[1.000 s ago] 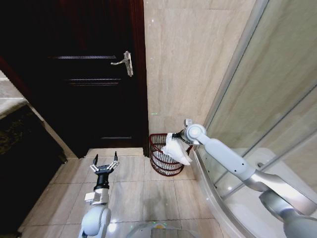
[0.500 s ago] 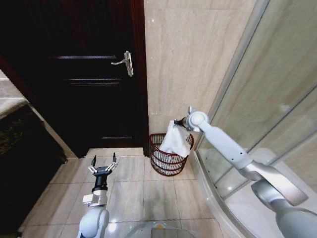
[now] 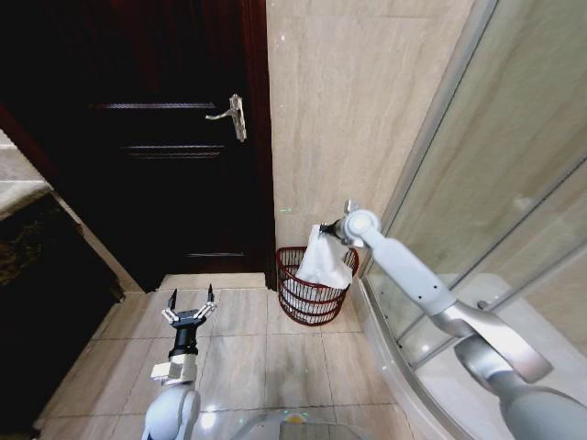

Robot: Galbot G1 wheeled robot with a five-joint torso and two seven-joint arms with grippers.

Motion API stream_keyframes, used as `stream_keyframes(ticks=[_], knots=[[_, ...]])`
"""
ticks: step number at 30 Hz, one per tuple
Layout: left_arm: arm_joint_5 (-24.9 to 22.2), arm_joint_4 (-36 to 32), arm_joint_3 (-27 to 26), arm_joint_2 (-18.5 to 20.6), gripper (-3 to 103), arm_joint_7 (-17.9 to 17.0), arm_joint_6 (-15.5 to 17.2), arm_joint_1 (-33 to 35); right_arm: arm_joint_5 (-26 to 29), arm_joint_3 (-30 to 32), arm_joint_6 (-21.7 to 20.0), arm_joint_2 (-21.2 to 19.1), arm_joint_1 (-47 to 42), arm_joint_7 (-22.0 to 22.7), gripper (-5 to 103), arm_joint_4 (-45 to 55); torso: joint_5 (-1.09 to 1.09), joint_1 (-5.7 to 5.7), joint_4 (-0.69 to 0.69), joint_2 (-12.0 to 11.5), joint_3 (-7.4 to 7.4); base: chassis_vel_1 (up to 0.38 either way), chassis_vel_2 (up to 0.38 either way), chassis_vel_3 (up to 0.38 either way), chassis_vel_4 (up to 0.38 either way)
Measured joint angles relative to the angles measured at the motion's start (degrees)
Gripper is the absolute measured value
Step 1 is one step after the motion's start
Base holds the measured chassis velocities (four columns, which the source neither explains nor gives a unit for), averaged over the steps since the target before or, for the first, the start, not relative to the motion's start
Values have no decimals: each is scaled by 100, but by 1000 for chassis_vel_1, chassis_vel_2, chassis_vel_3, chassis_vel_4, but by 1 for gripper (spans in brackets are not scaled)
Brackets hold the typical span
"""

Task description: Discard the used towel into the hamper.

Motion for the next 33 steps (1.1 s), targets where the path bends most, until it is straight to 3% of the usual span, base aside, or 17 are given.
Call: stream_keyframes(ticks=[9, 23, 33], knots=[[-103, -2, -89, 51, 100, 50, -11, -1, -184, 78, 218, 198, 204, 93, 7, -301, 0, 0, 1, 0, 0, 0, 0, 0, 0], [-90, 48, 8, 129, 100, 83, -5, -55, 593, 346, 252, -380, 629, 340, 7, 946, -1, -1, -1, 1, -1, 0, 0, 0, 0], [-99, 122, -7, 185, 100, 86, -83, -63, 41, 368, 250, -69, 240, 14, 7, 257, 1, 0, 0, 1, 0, 0, 0, 0, 0]])
